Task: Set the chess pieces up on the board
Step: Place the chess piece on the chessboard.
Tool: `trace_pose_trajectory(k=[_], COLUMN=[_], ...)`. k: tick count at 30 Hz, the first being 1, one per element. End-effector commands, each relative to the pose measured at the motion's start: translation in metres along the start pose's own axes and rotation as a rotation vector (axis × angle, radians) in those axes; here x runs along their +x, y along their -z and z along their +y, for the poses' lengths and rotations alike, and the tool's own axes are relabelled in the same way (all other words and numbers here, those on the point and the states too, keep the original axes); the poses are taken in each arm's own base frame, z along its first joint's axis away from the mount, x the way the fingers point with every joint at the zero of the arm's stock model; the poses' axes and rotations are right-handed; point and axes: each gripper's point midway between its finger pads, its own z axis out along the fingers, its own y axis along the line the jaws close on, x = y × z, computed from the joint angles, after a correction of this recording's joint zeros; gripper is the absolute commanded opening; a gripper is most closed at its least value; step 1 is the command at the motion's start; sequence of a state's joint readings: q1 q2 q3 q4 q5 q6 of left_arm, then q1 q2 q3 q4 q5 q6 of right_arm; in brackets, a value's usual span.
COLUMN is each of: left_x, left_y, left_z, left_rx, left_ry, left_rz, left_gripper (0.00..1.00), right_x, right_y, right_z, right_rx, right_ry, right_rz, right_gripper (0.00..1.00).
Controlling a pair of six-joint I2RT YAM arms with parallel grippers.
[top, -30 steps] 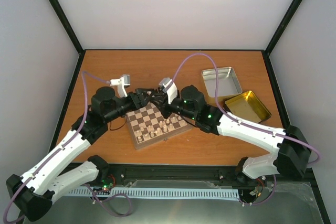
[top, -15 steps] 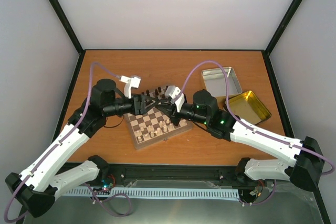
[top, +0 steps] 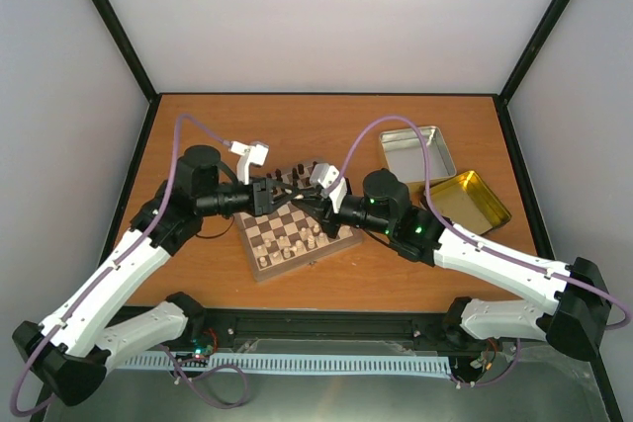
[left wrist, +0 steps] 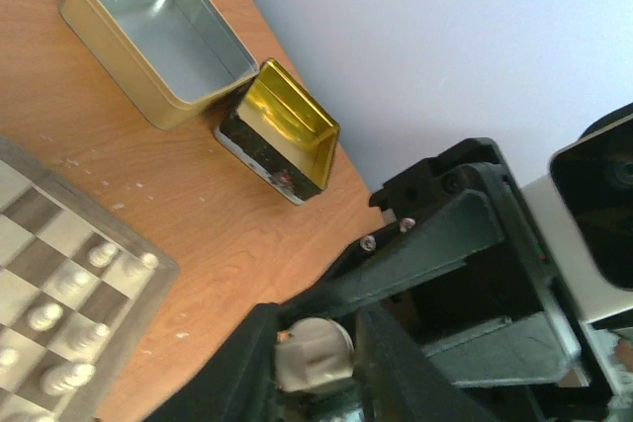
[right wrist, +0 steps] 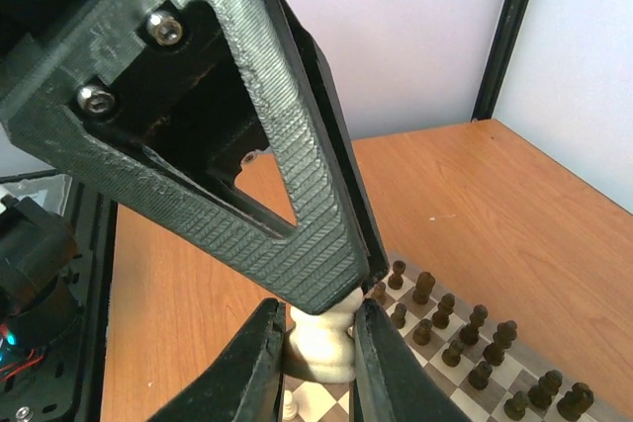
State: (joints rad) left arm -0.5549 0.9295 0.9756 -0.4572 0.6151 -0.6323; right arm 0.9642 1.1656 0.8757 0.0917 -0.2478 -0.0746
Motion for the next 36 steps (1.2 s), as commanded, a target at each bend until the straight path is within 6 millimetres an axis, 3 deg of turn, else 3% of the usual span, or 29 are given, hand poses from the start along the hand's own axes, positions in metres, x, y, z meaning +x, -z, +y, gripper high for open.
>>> trace_pose_trajectory(k=[1, 4, 7, 11, 14, 18, 22, 26, 31, 36], left_x=[-0.015, -0.011, -0.012, -0.022, -0.029, -0.024, -0.001, 0.030, 0.079, 0.109], left_y=[0.004, 0.002, 0.003, 0.007, 0.004, -0.016, -0.053, -0.086, -0.131, -0.161], left_z=[-0.015, -0.011, 0.001, 0.020, 0.035, 0.052, 0.056, 0.068, 0.075, 0.083], left_rx=[0.052, 0.042, -0.023, -0.148, -0.224, -0.274, -0.358, -0.436, -0.466, -0.499], left_ry=[-0.025, -0.031, -0.054, -0.123, -0.181, -0.204, -0.274, -0.329, -0.406, -0.450], left_rz=[-0.038, -0.028, -0.043, -0.085, -0.107, -0.085, -0.025, 0.051, 0.176, 0.275], left_gripper=[0.17, 0.11, 0.11, 0.11, 0.11, 0.11, 0.11, 0.11, 0.11, 0.11], right_x=[0.001, 0.003, 0.012, 0.040, 0.064, 0.104, 0.149, 0.182, 0.209, 0.209], right_y=[0.000, -0.002, -0.005, 0.001, 0.012, 0.031, 0.059, 0.086, 0.109, 0.115], right_z=[-0.003, -0.008, -0.017, -0.019, -0.030, -0.062, -0.102, -0.124, -0.139, -0.142], right_rx=[0.008, 0.038, 0.086, 0.119, 0.194, 0.356, 0.547, 0.698, 0.817, 0.816], right_ry=[0.014, -0.014, -0.076, -0.159, -0.243, -0.457, -0.705, -0.866, -0.992, -1.005], right_rz=[0.001, 0.012, 0.065, 0.121, 0.152, 0.229, 0.285, 0.300, 0.302, 0.260], right_gripper=[0.15, 0.21, 0.53, 0.69, 0.71, 0.71, 0.70, 0.69, 0.69, 0.69])
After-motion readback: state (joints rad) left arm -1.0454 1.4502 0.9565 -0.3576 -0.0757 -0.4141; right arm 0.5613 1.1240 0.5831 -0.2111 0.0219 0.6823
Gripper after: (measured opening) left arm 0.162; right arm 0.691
